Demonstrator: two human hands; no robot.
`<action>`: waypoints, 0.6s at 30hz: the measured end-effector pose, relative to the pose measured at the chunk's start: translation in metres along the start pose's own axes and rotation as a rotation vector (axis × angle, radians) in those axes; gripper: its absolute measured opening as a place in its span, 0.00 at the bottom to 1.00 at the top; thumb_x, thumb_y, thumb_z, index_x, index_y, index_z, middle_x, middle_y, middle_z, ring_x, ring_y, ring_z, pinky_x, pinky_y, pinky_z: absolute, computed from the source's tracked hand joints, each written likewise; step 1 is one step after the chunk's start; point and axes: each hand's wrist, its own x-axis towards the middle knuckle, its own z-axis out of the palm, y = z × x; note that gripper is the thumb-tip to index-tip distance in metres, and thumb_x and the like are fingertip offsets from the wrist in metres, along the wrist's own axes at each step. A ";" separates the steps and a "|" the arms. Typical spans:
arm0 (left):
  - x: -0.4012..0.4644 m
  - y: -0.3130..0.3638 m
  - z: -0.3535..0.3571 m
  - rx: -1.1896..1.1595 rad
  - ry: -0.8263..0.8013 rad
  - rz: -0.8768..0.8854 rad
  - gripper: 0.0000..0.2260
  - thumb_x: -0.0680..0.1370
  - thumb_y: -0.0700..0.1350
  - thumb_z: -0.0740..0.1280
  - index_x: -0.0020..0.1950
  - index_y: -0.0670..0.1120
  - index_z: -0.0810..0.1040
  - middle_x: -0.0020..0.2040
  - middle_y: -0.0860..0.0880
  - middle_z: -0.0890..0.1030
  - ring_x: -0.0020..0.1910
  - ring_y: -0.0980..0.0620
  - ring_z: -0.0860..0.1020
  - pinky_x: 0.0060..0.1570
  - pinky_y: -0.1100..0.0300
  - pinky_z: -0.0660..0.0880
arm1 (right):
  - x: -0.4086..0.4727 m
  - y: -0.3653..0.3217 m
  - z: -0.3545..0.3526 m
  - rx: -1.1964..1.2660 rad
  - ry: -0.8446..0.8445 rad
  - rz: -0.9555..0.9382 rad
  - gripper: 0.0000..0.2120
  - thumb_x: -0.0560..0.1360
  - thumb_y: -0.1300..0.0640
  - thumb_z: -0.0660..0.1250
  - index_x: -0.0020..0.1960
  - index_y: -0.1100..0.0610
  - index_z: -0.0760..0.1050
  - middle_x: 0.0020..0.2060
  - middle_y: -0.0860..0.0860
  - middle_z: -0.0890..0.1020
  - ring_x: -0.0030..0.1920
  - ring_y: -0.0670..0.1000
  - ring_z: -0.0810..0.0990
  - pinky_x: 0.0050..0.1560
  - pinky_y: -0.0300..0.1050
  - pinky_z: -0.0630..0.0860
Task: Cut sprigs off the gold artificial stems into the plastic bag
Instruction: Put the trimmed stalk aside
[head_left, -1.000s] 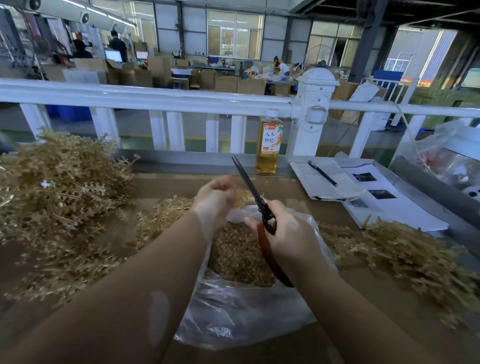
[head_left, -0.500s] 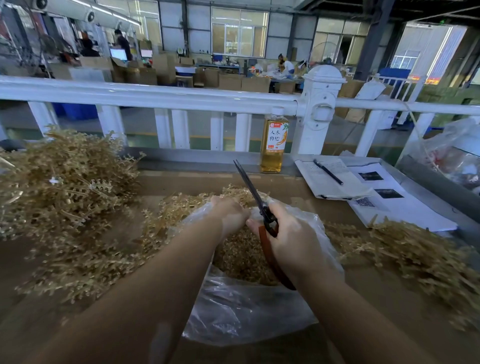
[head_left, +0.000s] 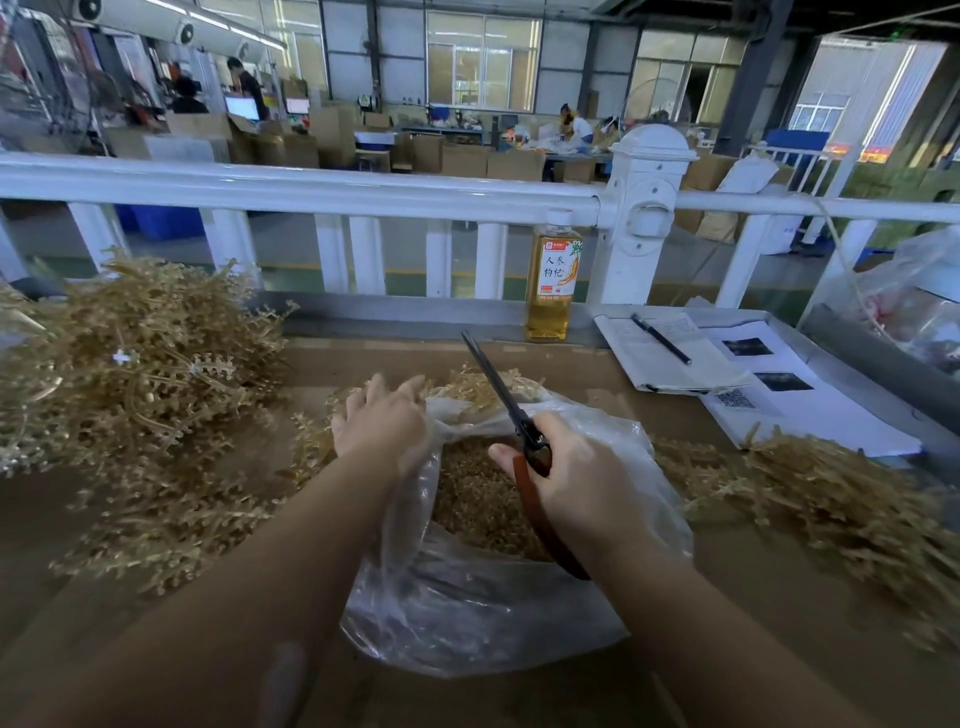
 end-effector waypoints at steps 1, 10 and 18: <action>-0.001 -0.004 0.003 0.031 -0.030 -0.004 0.20 0.82 0.52 0.50 0.75 0.59 0.59 0.77 0.47 0.57 0.75 0.42 0.55 0.71 0.42 0.52 | 0.000 0.001 0.002 -0.004 -0.009 0.004 0.13 0.75 0.37 0.63 0.44 0.45 0.68 0.30 0.42 0.74 0.34 0.40 0.74 0.31 0.32 0.63; 0.002 -0.027 -0.005 0.038 0.110 -0.136 0.23 0.73 0.65 0.64 0.58 0.50 0.77 0.59 0.48 0.77 0.65 0.45 0.68 0.63 0.42 0.62 | -0.001 0.002 0.003 -0.167 -0.137 0.046 0.17 0.77 0.38 0.61 0.54 0.51 0.70 0.44 0.49 0.80 0.46 0.51 0.79 0.48 0.52 0.77; 0.007 -0.031 -0.023 -0.208 0.157 -0.238 0.18 0.77 0.60 0.62 0.55 0.49 0.81 0.55 0.45 0.80 0.60 0.43 0.71 0.60 0.45 0.63 | -0.004 0.001 0.001 -0.152 -0.130 0.062 0.18 0.77 0.37 0.60 0.55 0.51 0.71 0.46 0.49 0.80 0.47 0.52 0.79 0.49 0.51 0.77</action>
